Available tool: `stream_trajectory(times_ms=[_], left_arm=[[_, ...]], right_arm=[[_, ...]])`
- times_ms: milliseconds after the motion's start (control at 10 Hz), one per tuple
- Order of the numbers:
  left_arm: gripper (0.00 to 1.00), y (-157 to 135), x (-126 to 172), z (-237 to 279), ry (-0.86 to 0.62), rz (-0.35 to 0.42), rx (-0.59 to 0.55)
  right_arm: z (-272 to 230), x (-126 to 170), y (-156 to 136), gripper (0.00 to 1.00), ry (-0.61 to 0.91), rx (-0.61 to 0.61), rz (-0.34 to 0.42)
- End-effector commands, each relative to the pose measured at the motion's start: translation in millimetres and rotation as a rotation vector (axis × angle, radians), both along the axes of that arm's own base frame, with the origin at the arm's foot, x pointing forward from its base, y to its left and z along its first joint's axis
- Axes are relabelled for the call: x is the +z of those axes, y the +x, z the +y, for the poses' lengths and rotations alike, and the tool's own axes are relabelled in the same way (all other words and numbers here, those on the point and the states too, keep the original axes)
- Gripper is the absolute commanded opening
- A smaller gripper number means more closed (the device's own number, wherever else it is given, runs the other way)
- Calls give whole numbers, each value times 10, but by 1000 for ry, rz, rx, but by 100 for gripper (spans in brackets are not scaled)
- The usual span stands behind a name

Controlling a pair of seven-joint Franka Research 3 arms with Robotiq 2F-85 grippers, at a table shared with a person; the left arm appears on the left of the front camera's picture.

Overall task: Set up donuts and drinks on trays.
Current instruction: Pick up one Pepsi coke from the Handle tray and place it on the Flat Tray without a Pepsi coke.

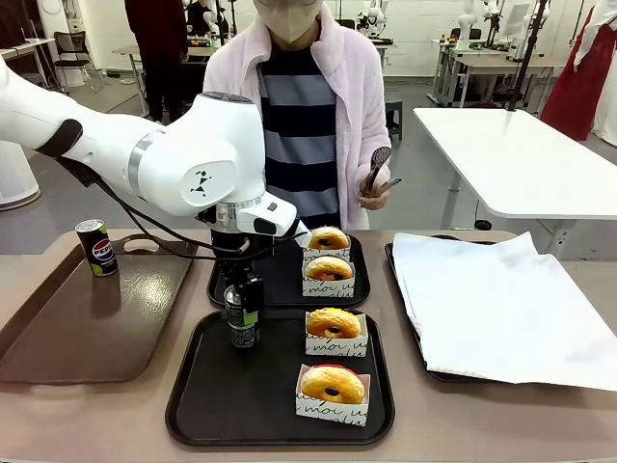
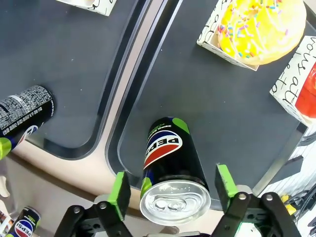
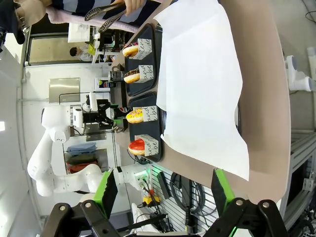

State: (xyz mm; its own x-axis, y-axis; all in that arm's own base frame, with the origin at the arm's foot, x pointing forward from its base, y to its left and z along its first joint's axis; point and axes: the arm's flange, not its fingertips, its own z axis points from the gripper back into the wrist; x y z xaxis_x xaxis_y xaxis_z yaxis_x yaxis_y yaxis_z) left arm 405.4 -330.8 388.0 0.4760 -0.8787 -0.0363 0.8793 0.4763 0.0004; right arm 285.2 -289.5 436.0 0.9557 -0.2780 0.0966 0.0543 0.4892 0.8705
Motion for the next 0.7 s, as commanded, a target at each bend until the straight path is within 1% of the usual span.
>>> stream_trajectory(times_ms=[0,300,400,500,600], left_arm=[[100,31,45,23,7,12,-20],[100,36,57,31,13,16,-11],[100,40,116,23,21,-6,7],[100,-5,260,-7,29,-9,50],[100,-130,476,-29,54,-62,100]], right_arm=[[-5,0,2,100,7,3,-8],[-5,0,2,100,7,3,-8],[-5,0,2,100,7,3,-8],[-5,0,2,100,7,3,-8],[-5,0,2,100,7,3,-8]])
